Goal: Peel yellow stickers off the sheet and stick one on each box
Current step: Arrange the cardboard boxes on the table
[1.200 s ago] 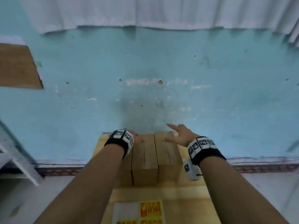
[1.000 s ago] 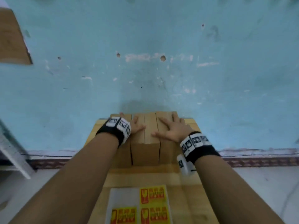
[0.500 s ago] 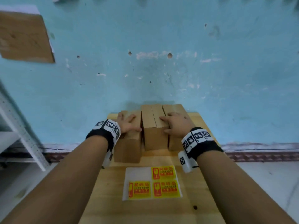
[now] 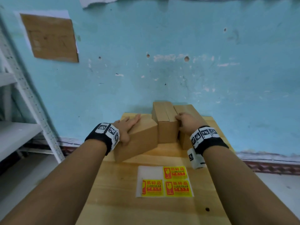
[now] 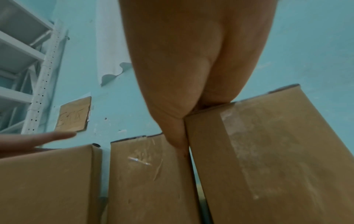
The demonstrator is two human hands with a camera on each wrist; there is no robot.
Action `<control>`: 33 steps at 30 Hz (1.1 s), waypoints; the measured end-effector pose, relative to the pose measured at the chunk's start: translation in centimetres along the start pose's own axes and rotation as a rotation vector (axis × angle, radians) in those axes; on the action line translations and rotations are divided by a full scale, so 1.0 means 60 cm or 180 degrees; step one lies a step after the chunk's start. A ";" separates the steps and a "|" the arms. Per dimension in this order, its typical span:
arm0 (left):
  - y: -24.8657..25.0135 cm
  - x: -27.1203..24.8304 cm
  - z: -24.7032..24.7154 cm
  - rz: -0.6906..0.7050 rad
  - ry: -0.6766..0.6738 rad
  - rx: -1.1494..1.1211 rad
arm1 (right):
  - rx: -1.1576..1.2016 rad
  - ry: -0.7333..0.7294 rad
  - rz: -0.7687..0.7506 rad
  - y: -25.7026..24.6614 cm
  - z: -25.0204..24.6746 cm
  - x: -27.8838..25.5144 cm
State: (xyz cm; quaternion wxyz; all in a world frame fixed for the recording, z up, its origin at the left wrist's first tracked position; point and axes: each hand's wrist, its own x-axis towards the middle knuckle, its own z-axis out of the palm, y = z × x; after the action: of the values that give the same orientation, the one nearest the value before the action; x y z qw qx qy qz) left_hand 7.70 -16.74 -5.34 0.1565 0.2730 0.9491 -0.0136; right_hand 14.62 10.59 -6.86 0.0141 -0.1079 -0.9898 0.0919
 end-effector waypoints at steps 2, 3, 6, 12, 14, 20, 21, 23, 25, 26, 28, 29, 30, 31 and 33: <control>-0.006 0.007 0.001 0.0014 0.0057 -0.0125 | 0.0092 0.0061 0.0087 -0.003 0.000 0.011; -0.007 0.012 -0.003 0.0066 0.0064 -0.0181 | 0.0113 0.0103 0.0087 -0.003 -0.001 0.018; -0.004 0.019 -0.006 0.0355 0.0048 -0.0342 | 0.0212 0.0207 0.0087 -0.006 0.001 0.034; 0.018 0.025 -0.004 0.0662 0.0305 -0.0864 | 0.1292 0.0495 -0.0121 -0.011 -0.013 0.030; 0.019 0.035 -0.006 0.0846 0.0221 -0.1057 | 0.1161 0.0541 -0.0077 -0.007 -0.015 0.024; 0.017 0.047 0.004 0.0964 0.0373 -0.1175 | -0.0175 0.0055 0.0825 0.045 -0.007 -0.004; 0.018 0.046 0.005 0.0989 0.0384 -0.1158 | -0.0036 0.0103 0.0799 0.052 -0.005 -0.004; 0.025 0.042 0.005 0.1060 0.0335 -0.1123 | 0.0292 0.0179 0.0589 0.059 -0.004 -0.004; 0.033 0.042 0.006 0.1128 0.0305 -0.1080 | 0.0343 0.0229 0.0434 0.060 0.000 -0.001; 0.036 0.041 0.007 0.1160 0.0301 -0.1057 | 0.0250 0.0276 0.0398 0.059 0.004 0.000; 0.044 0.040 0.009 0.1165 0.0337 -0.1030 | 0.0071 0.0516 0.0390 0.058 0.009 -0.002; 0.045 0.043 0.010 0.1154 0.0344 -0.1012 | 0.0065 0.0640 0.0418 0.058 0.009 -0.006; 0.047 0.044 0.010 0.1156 0.0325 -0.0984 | 0.0125 0.0714 0.0443 0.059 0.008 -0.011; 0.049 0.046 0.011 0.1158 0.0294 -0.0940 | 0.0265 0.0734 0.0471 0.060 0.005 -0.020; 0.060 0.050 0.013 0.1193 0.0280 -0.0781 | 0.0538 0.0764 0.0509 0.061 -0.003 -0.043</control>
State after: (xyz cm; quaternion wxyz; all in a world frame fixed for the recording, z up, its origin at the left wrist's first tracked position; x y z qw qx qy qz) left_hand 7.39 -12.20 -6.78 0.1468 0.4238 0.8823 0.1431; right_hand 17.92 13.60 -7.37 0.1339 -0.1950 -0.9580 0.1621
